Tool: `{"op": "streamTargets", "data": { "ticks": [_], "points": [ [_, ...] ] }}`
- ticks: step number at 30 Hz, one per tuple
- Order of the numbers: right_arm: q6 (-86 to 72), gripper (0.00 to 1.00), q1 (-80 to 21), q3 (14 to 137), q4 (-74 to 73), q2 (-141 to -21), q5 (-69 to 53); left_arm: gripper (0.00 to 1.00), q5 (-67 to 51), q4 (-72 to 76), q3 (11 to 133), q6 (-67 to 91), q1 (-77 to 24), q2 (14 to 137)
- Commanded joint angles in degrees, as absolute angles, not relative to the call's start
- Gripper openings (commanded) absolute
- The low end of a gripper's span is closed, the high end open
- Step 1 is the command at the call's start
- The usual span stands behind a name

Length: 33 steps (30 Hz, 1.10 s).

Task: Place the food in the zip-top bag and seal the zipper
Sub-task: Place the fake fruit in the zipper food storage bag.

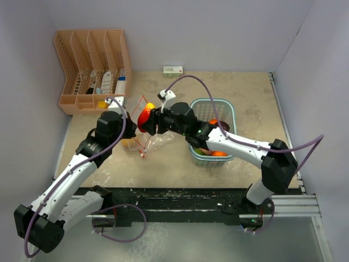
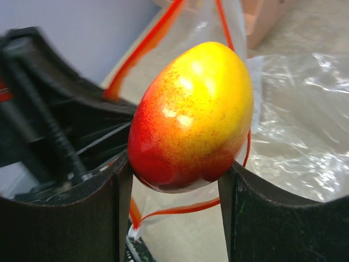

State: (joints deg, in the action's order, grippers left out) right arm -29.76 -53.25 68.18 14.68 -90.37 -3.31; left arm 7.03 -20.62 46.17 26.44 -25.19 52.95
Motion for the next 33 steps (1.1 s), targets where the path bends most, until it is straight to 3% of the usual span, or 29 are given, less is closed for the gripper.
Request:
{"op": "streamTargets", "data": {
  "ticks": [1,5,6,13,17,26,33],
  "points": [
    [-27.7,0.06,-53.3,74.7,8.5,-91.4,6.7,0.00,5.6,-19.3,48.7,26.9,-25.0,50.9],
    [-26.3,0.08,-54.1,79.4,1.4,-95.0,12.0,0.00,5.2,-19.1,49.1,27.0,-25.1,51.0],
    [-25.7,0.13,-54.4,80.5,-0.3,-95.6,13.0,0.00,5.0,-19.0,49.3,27.1,-25.1,51.2],
    [-19.9,0.69,-56.7,85.1,-5.9,-97.6,16.0,0.00,5.2,-18.8,51.5,25.8,-25.0,53.1],
    [-17.5,0.92,-57.4,84.7,-7.2,-95.9,14.5,0.00,5.4,-17.9,53.2,25.2,-25.0,54.7],
    [-18.7,0.98,-57.8,84.2,-10.9,-87.6,19.9,0.00,5.3,-17.6,54.3,25.0,-25.0,56.3],
    [-31.8,1.00,-56.7,83.9,-33.9,-78.8,33.3,0.00,6.3,-16.5,51.5,25.6,-25.0,54.9]
  ]
}}
